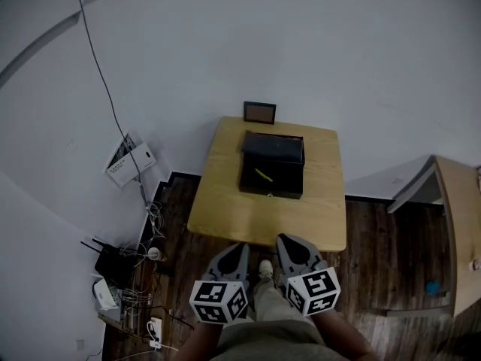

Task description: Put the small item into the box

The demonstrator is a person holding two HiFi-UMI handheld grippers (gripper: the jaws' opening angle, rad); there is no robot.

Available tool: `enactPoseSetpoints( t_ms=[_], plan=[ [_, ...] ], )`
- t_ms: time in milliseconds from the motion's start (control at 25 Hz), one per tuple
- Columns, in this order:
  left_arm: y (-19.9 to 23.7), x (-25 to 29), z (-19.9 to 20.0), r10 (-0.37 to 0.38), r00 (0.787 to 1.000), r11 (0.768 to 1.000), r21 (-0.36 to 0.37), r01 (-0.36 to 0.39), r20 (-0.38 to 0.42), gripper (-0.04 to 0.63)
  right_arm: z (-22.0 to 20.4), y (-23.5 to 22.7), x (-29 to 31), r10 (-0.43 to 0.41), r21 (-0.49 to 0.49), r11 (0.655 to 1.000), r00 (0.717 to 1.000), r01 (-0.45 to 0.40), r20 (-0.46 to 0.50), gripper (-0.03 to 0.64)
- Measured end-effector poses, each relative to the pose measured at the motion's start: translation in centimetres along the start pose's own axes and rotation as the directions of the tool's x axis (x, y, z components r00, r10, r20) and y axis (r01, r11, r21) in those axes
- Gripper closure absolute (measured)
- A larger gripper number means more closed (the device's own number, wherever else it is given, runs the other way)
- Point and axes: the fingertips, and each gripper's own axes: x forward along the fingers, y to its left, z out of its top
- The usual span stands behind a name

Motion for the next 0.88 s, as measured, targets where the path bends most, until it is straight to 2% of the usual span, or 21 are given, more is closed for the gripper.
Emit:
enactPoseSetpoints(
  t_ms=[400,880],
  plan=[
    [-1.3,-3.9,-1.5,-0.004,1.000,1.000,0.010,0.004,0.004,0.592,-1.7,2.0,-3.8,-0.009,0.014,1.000,1.000,0.009,0.010,0.617],
    [-1.5,-4.3,-0.9,-0.022,0.999,1.000,0.022,0.021,0.023,0.592,-0.7,2.4,-4.2,-0.026,-0.015,1.000,0.999,0.027,0.035,0.617]
  ],
)
